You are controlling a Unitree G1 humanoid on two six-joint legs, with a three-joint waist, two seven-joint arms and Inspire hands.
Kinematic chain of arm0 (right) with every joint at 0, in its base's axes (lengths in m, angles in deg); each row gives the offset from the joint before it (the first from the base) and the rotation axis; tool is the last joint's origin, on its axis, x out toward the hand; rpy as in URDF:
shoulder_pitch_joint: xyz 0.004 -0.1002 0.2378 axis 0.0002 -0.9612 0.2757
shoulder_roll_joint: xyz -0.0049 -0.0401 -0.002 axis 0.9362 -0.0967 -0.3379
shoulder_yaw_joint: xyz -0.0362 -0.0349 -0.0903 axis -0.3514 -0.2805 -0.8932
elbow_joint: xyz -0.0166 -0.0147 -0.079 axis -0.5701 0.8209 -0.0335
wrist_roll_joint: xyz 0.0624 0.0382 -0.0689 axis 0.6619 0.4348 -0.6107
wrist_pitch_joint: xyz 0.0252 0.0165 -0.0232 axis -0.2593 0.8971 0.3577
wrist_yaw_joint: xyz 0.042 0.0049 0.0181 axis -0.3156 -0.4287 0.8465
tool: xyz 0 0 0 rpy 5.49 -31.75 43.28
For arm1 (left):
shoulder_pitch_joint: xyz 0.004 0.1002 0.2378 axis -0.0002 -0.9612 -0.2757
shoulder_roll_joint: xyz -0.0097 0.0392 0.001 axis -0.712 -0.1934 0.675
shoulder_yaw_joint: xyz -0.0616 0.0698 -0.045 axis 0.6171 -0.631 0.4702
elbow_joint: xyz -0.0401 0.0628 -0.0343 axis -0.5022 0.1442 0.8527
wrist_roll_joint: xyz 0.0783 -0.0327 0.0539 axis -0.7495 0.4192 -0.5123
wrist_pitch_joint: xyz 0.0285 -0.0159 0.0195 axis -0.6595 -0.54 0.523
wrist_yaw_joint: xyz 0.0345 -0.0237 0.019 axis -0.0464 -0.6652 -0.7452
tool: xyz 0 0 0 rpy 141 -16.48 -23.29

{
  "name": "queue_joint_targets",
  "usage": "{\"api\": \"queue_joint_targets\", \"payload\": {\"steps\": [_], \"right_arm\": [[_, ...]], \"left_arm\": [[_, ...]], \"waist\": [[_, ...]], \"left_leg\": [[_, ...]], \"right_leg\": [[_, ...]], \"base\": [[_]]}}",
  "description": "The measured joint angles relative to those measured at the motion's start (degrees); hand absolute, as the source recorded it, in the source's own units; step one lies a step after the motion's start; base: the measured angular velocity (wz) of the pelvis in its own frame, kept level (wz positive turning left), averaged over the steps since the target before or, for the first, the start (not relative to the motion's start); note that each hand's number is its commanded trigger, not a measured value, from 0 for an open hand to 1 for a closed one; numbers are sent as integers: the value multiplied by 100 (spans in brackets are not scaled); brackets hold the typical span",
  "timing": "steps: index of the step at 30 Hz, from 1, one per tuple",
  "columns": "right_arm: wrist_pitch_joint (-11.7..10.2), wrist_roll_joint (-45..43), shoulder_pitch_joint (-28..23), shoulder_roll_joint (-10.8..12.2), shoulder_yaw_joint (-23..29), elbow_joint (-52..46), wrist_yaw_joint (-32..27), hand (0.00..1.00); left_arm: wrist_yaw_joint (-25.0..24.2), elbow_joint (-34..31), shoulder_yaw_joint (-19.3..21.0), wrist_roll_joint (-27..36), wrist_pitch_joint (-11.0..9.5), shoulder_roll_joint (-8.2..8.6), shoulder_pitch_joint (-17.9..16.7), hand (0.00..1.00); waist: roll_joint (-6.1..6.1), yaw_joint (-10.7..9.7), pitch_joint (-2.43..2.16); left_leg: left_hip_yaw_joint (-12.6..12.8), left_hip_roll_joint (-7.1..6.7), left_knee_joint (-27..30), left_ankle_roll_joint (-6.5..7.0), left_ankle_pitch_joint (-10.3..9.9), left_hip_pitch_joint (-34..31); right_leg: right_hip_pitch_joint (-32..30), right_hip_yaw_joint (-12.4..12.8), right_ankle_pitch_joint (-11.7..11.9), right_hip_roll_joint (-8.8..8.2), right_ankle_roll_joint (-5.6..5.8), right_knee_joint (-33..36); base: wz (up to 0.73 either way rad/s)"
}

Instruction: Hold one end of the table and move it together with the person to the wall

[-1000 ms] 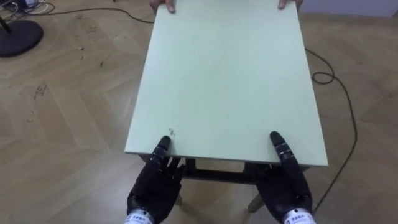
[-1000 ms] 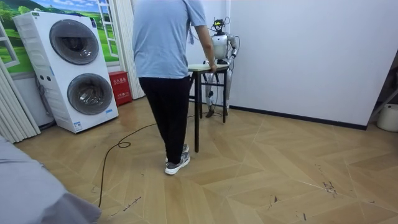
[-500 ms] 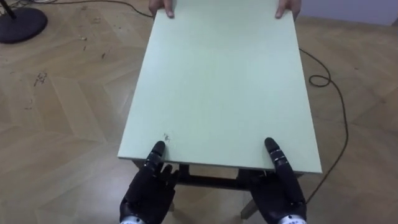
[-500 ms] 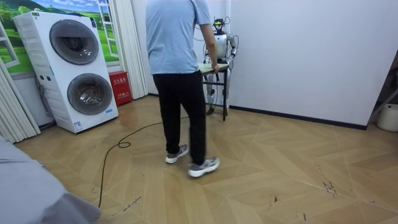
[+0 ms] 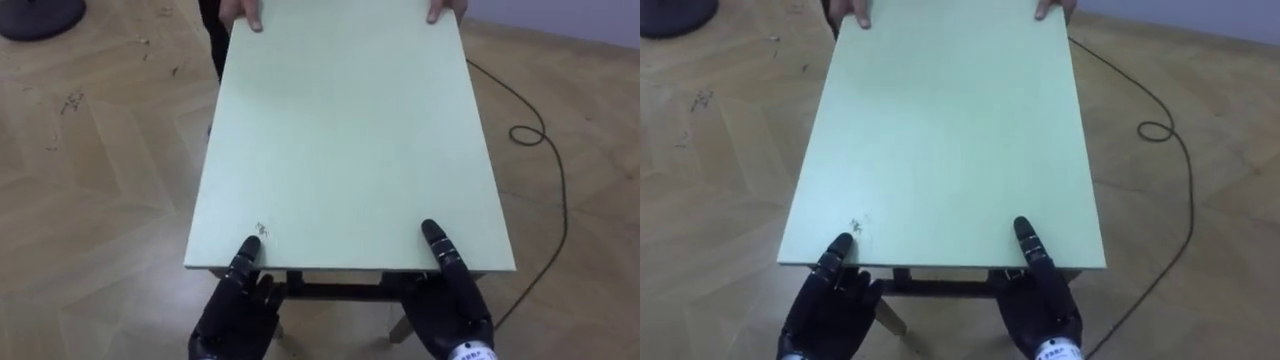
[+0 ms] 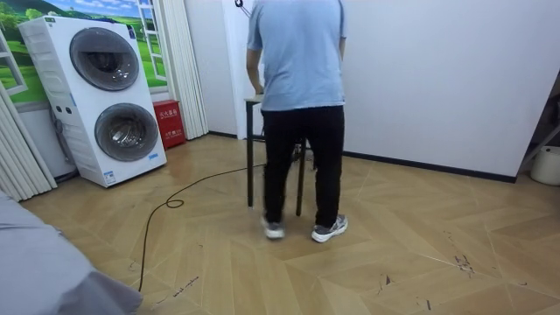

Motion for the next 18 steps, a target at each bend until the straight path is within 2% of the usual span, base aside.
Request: {"api": "queue_joint_targets", "payload": {"steps": [1, 2, 5, 8, 13, 15, 18], "right_arm": [[32, 0, 34, -32, 19, 0, -23, 100], [37, -4, 69, -49, 21, -1, -53, 100], [42, -4, 100, -46, 12, -1, -87, 100], [23, -4, 138, -18, -11, -7, -105, 100], [-61, -15, 179, -12, -67, -9, -110, 100], [-62, -22, 186, -7, -64, -9, -111, 100], [-63, -116, 180, 2, -58, -9, -144, 100]], "left_arm": [[34, 0, -17, 51, 13, 8, 8, 100], [63, 0, -38, 71, 13, -8, 16, 100], [66, -18, -33, 67, 6, -49, 22, 100], [66, -19, -34, 69, -38, -44, 44, 100], [66, -19, -29, 68, -64, -24, 62, 100], [76, -37, -28, 68, -65, -21, 62, 100], [81, -43, -24, 52, -64, -15, 62, 100]], "waist": [[59, -54, 10], [134, -79, -1], [240, -17, 3], [249, -6, 0], [246, 109, 2], [221, 230, 11], [199, 263, 19]], "left_leg": [[-107, -23, 20, -2, -1, -8], [-225, -46, 27, -2, -1, -71], [-370, -79, 28, -9, 29, -110], [-400, -101, 67, -5, 74, -174], [-400, -198, 47, 50, 129, -188], [-410, -247, 46, 66, 137, -197], [-474, -361, 61, 148, 184, -279]], "right_leg": [[82, -79, -5, -7, 7, -60], [110, -167, -19, -24, 27, -61], [150, -323, -38, -54, 57, -62], [195, -578, -80, -117, 70, -53], [258, -678, -135, -235, 152, -26], [228, -714, -188, -308, 189, 83], [212, -720, -282, -443, 220, 284]], "base": [[49], [47], [31], [41], [30], [21], [54]]}}
